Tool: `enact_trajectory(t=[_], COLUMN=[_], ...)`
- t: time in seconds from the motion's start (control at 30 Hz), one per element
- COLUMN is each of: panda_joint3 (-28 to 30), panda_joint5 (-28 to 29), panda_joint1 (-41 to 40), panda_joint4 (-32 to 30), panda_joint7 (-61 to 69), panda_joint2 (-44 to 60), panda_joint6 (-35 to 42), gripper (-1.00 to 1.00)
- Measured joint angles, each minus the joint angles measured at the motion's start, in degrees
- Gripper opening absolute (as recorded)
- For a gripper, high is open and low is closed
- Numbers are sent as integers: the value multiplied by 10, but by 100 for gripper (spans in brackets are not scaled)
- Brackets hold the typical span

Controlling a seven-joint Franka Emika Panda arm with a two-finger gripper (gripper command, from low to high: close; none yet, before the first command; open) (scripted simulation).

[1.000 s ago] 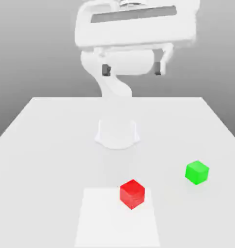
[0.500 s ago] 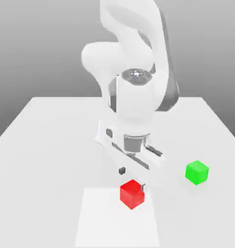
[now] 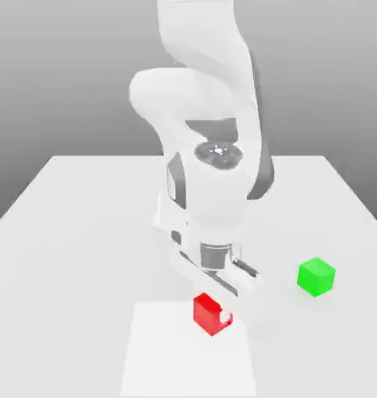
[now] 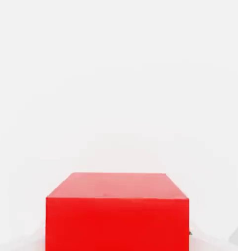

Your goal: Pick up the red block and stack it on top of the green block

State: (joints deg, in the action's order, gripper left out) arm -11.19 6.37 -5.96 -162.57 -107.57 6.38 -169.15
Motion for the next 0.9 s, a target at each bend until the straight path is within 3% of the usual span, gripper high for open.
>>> enact_trajectory(t=[0.2, 0.6, 0.9], panda_joint3=[-16, -207, -259], panda_joint5=[-83, -212, -80], panda_joint1=[28, 220, 164], panda_joint4=[-15, -18, -12], panda_joint7=[43, -276, -404], panda_joint2=[-93, -192, -120], panda_joint6=[77, 163, 114], gripper=[-100, -100, -100])
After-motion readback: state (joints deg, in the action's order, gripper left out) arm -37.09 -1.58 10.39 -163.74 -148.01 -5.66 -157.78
